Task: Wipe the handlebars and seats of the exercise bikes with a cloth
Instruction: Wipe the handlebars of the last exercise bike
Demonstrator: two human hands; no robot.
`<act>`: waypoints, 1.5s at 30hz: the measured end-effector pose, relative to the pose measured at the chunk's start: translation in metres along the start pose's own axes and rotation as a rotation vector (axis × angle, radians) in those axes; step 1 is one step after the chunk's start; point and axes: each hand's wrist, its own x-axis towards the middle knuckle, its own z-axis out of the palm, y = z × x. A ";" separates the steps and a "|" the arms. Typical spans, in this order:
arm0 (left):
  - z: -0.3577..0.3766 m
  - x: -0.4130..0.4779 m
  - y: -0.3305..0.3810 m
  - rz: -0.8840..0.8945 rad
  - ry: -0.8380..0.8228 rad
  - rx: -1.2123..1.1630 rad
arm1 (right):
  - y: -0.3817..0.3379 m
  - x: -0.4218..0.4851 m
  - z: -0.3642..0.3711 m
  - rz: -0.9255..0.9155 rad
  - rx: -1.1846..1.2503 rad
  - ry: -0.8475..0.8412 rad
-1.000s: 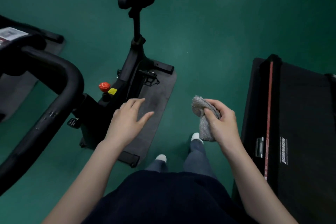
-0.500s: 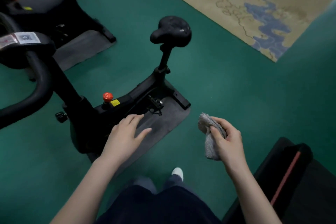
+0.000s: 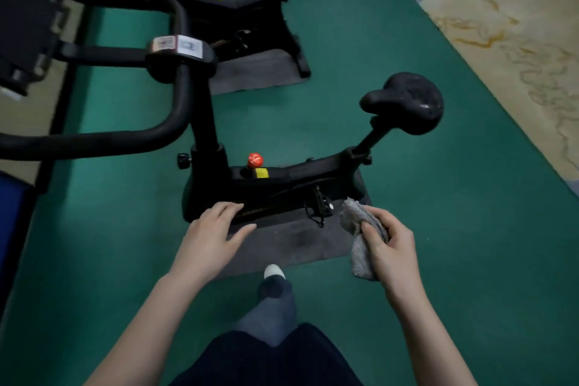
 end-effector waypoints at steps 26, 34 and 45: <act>-0.030 0.021 -0.058 -0.787 0.454 -0.228 | -0.176 0.181 0.161 -0.427 0.099 -0.846; -0.041 0.017 -0.033 -1.085 0.730 -0.271 | -0.213 0.200 0.210 -0.534 0.130 -1.232; -0.091 0.013 -0.059 -1.110 1.066 -0.405 | -0.270 0.139 0.303 -0.790 0.116 -1.521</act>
